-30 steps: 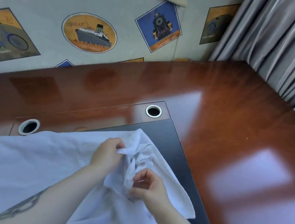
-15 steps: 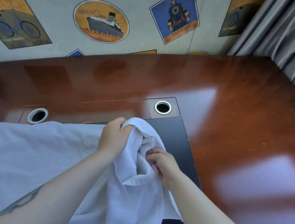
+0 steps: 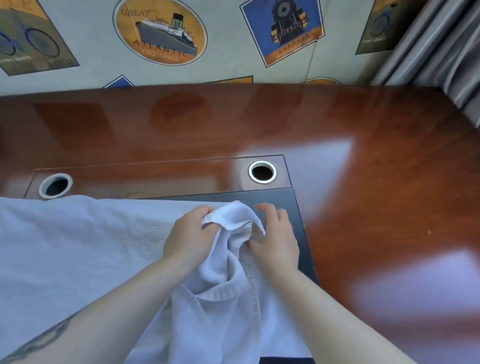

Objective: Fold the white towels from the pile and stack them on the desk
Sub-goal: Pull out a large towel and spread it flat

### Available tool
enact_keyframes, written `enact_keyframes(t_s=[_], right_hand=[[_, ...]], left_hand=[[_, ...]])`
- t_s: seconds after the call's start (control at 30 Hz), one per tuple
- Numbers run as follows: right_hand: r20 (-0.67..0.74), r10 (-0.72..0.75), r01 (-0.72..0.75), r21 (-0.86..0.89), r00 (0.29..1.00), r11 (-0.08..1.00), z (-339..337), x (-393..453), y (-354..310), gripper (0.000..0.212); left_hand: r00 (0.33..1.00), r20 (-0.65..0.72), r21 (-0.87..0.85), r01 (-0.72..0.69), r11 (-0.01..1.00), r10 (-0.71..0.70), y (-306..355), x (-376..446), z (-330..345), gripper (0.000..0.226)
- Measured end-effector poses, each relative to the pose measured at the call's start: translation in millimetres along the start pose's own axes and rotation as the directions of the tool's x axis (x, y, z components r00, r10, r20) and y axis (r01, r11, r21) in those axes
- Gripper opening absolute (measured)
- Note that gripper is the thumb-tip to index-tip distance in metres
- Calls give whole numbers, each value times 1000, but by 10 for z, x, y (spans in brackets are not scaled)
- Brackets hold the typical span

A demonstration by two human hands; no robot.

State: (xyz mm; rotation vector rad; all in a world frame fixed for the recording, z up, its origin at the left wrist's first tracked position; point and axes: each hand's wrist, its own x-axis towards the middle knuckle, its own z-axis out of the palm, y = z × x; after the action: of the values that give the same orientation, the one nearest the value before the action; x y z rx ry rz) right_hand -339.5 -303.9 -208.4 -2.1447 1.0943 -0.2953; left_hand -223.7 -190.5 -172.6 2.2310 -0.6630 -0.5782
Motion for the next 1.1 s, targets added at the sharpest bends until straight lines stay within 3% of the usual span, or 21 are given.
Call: enact_keyframes(t_s=[0.07,0.13,0.2,0.27,0.4,0.5,0.57,0.63,0.7,0.77,0.83,0.9,1.0,1.1], right_hand=[[60,-119,126,-124,991,984,-12,120,-19,33],[141,-186,198,-74,972,977,-51,207,-81,23],[191,-174,178,-4,966,984,-105,265,-119,9],[179,-156,168,-56,972,984,-155,301,-113,2],[44,-92,97,-103,995,990,-181,335,-78,9],[-75,68,-65,44,995,997,-146,370,-129,8],[-102,192,-175,161,976,971,-149,392,-150,8],[-67,248,-228,215,967,950,-177,366,-131,9],[-48,229,-215,208,972,954,-204,182,-80,18],[-101,198,-169,242,975,955,-180,-187,42,9],[-105,203,-166,282,974,945,-97,-674,189,15],[-10,221,-207,303,975,930,15,-1081,280,16],[157,262,-301,336,952,893,186,-1279,174,16],[323,263,-377,371,909,849,283,-1228,-148,39]], left_hand=[[1000,-14,-8,-4,1000,4,-18,-4,-15,14],[1000,-18,-17,8,1000,-9,-40,-18,-31,18],[998,9,-26,59,998,-59,-58,-44,-43,17],[992,81,64,90,994,-95,-99,-102,-48,24],[959,227,341,85,936,-169,-299,-287,-32,39],[970,161,141,162,977,-184,-439,-339,-95,26],[989,14,5,148,989,-148,-491,-323,-181,19],[979,-144,-136,127,982,-147,-532,-306,-294,28],[955,-214,-249,152,956,-208,-591,-312,-385,36],[938,-174,-254,251,934,-299,-659,-378,-403,41],[926,-19,-201,366,909,-377,-714,-525,-339,43],[896,128,-144,441,886,-425,-735,-732,-250,40],[862,171,-157,501,851,-477,-742,-940,-268,26],[824,209,-329,567,755,-527,-743,-965,-450,9]])
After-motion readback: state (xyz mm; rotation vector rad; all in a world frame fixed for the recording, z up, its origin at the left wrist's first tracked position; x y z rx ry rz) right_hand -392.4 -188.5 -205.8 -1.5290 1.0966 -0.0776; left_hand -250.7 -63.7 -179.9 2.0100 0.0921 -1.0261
